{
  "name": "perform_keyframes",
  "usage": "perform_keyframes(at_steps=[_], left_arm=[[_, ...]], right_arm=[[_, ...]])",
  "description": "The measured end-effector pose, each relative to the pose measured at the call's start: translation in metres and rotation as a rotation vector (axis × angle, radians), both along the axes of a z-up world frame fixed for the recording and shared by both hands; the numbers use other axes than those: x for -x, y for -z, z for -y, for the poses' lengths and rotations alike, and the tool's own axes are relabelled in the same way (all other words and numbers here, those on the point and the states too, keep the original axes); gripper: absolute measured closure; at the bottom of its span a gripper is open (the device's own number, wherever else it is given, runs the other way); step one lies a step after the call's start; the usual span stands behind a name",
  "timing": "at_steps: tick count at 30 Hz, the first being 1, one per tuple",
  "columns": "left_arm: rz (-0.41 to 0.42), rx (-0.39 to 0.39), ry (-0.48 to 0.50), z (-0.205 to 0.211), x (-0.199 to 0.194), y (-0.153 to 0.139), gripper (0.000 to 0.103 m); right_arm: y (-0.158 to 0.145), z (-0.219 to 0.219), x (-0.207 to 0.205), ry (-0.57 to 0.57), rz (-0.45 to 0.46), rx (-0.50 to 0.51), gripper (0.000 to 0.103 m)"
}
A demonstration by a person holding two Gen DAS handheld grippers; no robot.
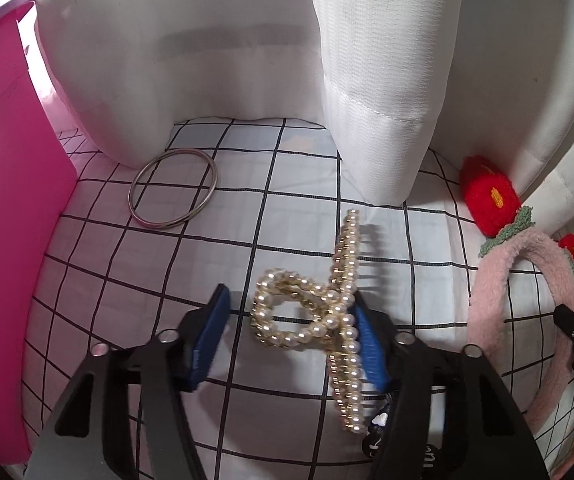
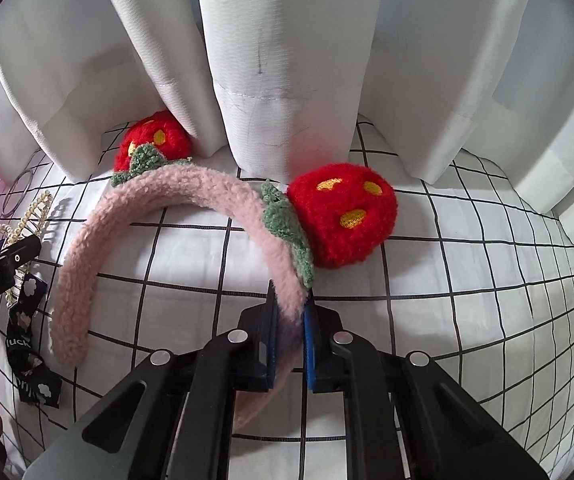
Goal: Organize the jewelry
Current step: 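Close the left tool on the pearl claw clip while the right tool grasps the pink headband, then carry the pearl clip with the left tool while the right tool carries the headband over the tub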
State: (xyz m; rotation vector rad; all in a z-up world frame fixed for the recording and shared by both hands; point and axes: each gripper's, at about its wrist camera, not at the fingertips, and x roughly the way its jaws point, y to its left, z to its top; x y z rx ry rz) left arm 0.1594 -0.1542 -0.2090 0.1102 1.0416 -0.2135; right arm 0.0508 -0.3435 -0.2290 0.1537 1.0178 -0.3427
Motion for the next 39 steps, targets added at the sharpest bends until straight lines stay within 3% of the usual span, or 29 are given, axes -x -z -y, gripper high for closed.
perform_keyframes(at_steps=[8, 16, 27, 39], left_arm=[[-0.027, 0.051, -0.020, -0.019, 0.002, -0.003, 0.058], [0.034, 0.047, -0.013, -0.033, 0.028, -0.023, 0.058], [0.096, 0.071, 0.000, -0.035, 0.044, -0.072, 0.058], [0.178, 0.105, -0.015, -0.056, 0.075, -0.133, 0.058]], right_arm=[[-0.013, 0.021, 0.010, 0.000, 0.039, -0.031, 0.093], [-0.036, 0.028, 0.029, -0.009, 0.095, -0.051, 0.093], [-0.070, 0.009, 0.056, -0.036, 0.168, -0.040, 0.093], [-0.133, -0.017, 0.075, -0.108, 0.282, -0.022, 0.093]])
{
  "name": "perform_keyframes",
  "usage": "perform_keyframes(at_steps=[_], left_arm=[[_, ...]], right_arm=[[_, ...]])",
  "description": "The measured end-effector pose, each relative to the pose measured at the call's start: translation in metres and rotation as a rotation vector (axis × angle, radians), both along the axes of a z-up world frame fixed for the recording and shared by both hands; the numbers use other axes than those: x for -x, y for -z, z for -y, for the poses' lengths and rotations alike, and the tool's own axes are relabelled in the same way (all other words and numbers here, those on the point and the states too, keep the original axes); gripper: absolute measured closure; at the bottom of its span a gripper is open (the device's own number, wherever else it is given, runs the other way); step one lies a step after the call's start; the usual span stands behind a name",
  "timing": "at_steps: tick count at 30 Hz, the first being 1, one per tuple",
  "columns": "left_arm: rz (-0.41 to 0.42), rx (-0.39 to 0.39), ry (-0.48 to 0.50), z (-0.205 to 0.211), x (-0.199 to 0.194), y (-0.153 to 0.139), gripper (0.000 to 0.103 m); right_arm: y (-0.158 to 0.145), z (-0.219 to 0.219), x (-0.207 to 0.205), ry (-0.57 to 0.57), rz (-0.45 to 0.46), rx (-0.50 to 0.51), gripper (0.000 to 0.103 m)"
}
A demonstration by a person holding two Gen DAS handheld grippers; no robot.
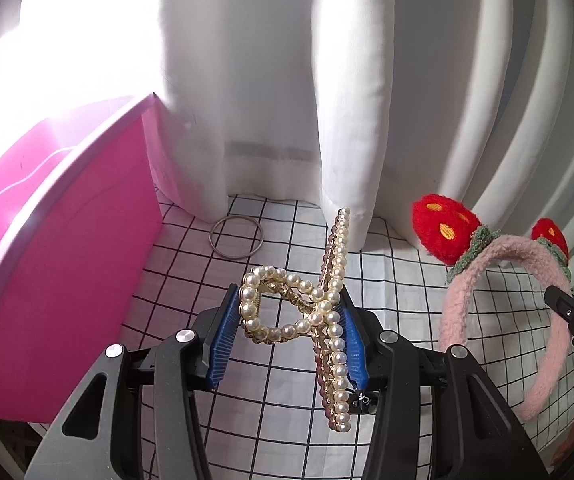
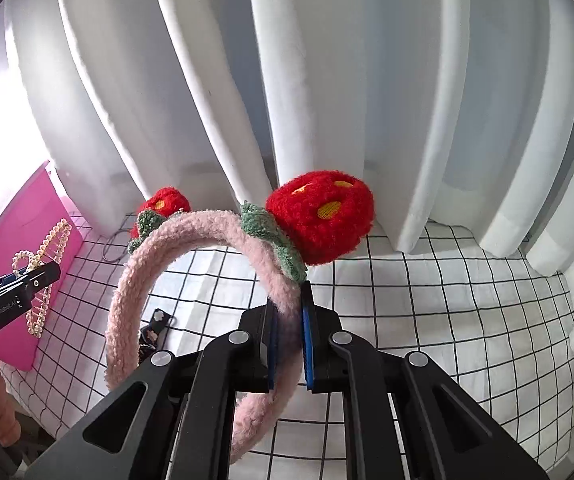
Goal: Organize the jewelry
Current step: 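Carry the pearl clip with the left tool while the right tool carries the headband over the tub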
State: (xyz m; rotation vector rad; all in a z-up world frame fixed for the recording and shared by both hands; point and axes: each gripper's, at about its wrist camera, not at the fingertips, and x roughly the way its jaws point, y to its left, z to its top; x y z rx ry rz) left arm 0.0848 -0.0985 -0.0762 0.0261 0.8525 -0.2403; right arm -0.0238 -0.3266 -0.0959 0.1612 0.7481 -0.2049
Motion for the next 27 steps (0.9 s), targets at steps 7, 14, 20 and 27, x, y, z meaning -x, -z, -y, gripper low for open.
perform_keyframes(at_steps=[7, 14, 20, 27], left_arm=[[0.070, 0.009, -0.033, -0.027, 0.021, -0.046, 0.058], [0.139, 0.015, -0.101, -0.071, 0.034, -0.087, 0.058], [0.175, 0.014, -0.185, -0.119, 0.035, -0.110, 0.058], [0.184, -0.008, -0.282, -0.181, 0.026, -0.122, 0.058]], right_arm=[[-0.042, -0.024, 0.003, -0.083, 0.080, -0.005, 0.093], [-0.080, -0.063, -0.006, -0.194, 0.153, -0.010, 0.093], [-0.104, -0.112, -0.026, -0.306, 0.195, -0.006, 0.093], [-0.117, -0.177, -0.061, -0.425, 0.208, 0.006, 0.093]])
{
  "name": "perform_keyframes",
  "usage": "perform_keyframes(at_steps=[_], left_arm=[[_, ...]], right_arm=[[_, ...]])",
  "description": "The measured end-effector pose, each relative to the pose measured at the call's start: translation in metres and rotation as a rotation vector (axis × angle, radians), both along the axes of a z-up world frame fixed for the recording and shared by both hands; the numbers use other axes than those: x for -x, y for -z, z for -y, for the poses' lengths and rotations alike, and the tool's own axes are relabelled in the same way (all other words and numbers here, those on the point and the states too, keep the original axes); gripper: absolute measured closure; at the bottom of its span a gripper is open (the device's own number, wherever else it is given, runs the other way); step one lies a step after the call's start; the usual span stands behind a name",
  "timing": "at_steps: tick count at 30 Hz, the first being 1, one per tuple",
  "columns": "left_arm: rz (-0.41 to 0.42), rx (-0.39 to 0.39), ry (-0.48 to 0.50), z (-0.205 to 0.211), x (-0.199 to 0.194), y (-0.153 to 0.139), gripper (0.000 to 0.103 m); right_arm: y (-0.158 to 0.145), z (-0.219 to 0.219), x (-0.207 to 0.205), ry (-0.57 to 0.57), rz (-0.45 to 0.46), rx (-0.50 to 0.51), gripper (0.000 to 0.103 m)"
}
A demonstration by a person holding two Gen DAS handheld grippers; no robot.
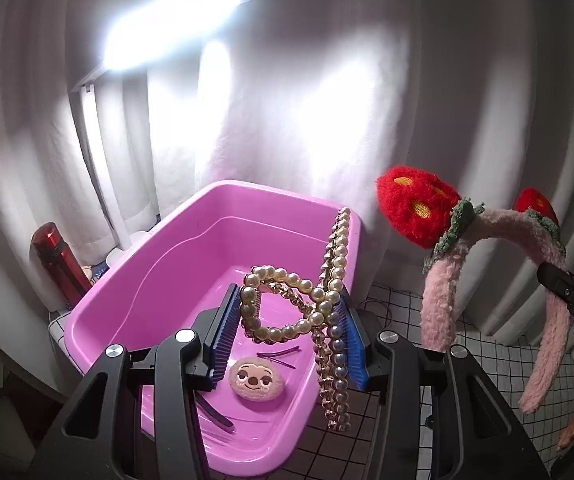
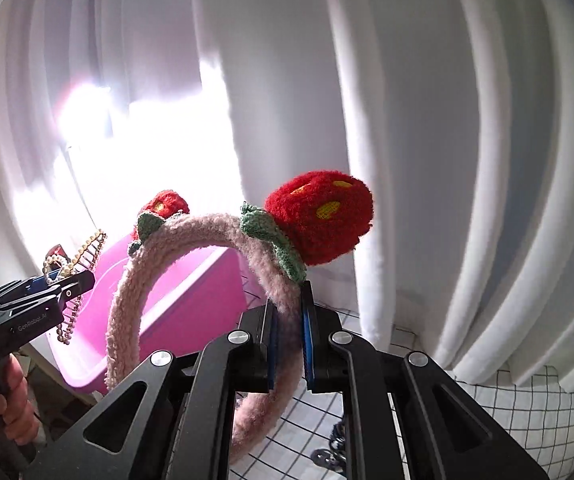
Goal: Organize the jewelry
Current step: 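Carry the pearl clip with the left tool while the right tool carries the headband over the tub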
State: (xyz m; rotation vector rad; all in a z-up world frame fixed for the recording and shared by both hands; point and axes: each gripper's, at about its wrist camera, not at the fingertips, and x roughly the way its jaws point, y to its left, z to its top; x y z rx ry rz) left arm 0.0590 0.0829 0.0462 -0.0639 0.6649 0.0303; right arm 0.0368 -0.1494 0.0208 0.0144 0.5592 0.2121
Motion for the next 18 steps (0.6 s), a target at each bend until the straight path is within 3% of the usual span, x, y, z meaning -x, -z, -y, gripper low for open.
perform_keyframes(at_steps=[9, 18], left_arm=[[-0.032, -0.007, -0.094, -0.067, -0.019, 0.006, 0.058], [-0.091, -0.008, -0.133, -0.103, -0.039, 0.026, 0.058]], right_arm=[[-0.002, -0.098, -0.039, -0.118, -0.022, 0.066, 0.093], [0.016, -0.155, -0.076, -0.158, -0.068, 0.125, 0.093]])
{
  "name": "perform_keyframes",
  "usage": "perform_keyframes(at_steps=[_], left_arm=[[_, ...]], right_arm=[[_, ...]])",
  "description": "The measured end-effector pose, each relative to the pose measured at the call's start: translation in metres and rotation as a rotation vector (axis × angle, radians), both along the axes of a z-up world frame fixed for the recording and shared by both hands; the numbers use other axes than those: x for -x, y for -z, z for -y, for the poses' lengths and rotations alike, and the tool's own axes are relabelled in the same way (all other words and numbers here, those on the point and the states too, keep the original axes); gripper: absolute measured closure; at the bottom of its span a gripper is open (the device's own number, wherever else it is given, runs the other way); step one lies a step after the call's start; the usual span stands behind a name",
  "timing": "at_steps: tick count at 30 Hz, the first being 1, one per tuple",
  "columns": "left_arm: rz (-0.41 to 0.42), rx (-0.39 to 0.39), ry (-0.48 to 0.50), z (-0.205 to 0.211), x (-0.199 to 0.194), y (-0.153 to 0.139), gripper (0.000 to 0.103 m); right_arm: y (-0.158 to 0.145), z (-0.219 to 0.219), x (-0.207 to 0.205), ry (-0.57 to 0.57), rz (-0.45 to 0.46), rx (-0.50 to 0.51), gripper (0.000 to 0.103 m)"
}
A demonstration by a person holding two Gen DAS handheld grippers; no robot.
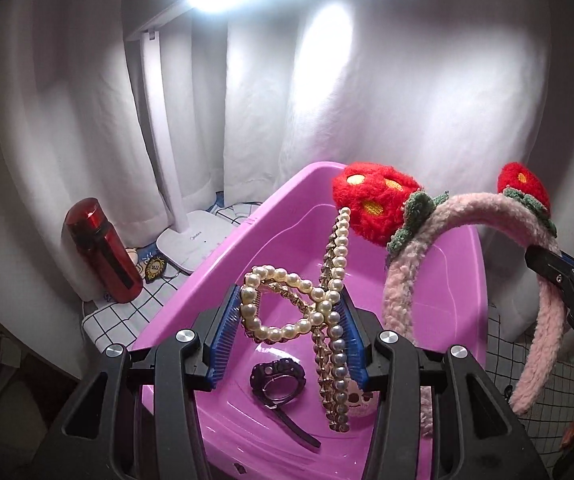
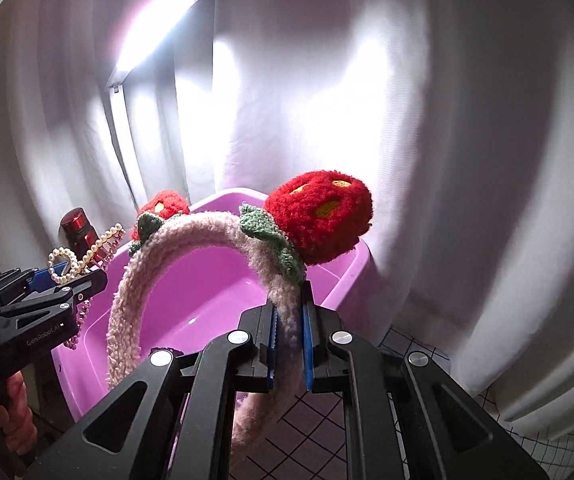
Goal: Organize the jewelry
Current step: 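Carry the pearl clip with the left tool while the right tool carries the headband over the tub, then open the left tool over the tub while the right tool releases the headband, then move both tools back over the table toward the black strap and silver ring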
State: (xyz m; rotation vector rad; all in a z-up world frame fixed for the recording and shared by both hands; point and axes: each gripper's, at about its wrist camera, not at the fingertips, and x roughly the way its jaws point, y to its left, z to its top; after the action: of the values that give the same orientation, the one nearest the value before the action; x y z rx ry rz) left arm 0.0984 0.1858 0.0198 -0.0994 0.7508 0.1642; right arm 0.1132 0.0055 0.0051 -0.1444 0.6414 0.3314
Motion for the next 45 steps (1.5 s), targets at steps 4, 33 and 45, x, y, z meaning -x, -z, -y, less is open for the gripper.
perform_keyframes(at_steps=[4, 33, 45], left_arm=[[-0.020, -0.001, -0.010, -0.008, -0.007, 0.007, 0.058], [-0.087, -0.022, -0.052, -0.027, -0.029, 0.031, 0.021], [-0.089, -0.015, -0.052, -0.015, -0.015, 0.027, 0.021]], right_arm=[[0.008, -0.020, -0.014, -0.004, -0.020, 0.039, 0.093], [0.037, -0.056, -0.054, 0.009, -0.091, 0.212, 0.037], [0.021, -0.029, -0.029, 0.041, -0.068, 0.118, 0.037]])
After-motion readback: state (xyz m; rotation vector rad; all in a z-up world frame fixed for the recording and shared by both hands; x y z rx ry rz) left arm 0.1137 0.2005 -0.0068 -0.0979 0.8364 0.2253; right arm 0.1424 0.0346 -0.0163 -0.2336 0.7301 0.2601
